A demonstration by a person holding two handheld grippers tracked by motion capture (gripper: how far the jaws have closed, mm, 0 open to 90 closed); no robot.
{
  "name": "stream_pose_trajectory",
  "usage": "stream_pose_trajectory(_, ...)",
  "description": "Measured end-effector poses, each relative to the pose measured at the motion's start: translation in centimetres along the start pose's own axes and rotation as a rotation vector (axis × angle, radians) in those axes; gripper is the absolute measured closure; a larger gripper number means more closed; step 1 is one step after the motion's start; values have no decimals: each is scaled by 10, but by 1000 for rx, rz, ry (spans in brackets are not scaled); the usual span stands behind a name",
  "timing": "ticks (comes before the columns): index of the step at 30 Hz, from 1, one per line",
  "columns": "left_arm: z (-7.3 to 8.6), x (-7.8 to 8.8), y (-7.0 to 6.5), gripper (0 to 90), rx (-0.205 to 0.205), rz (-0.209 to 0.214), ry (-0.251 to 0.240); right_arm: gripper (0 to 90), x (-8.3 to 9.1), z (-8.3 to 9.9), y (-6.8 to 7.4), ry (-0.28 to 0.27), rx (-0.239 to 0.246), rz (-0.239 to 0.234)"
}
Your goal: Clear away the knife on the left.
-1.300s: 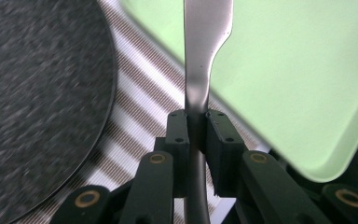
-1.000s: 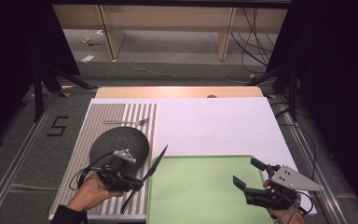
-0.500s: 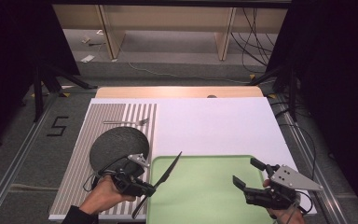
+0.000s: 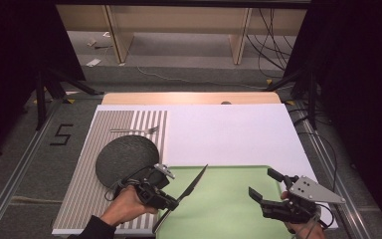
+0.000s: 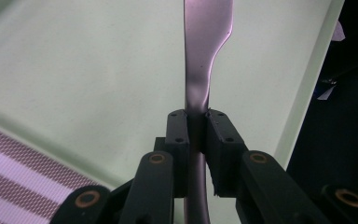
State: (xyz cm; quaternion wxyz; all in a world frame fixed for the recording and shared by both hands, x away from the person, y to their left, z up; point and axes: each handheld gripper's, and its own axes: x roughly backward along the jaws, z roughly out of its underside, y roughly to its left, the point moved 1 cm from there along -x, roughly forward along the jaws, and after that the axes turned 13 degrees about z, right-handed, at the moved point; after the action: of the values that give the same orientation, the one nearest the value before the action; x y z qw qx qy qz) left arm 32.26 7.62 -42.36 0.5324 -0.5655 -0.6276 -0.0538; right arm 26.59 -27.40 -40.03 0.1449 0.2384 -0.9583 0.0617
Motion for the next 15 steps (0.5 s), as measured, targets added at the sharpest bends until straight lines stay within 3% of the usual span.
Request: stream_pose_trajectory(15, -10, -25, 3, 796, 63, 48, 74, 180, 0, 0, 0, 1, 1, -3)
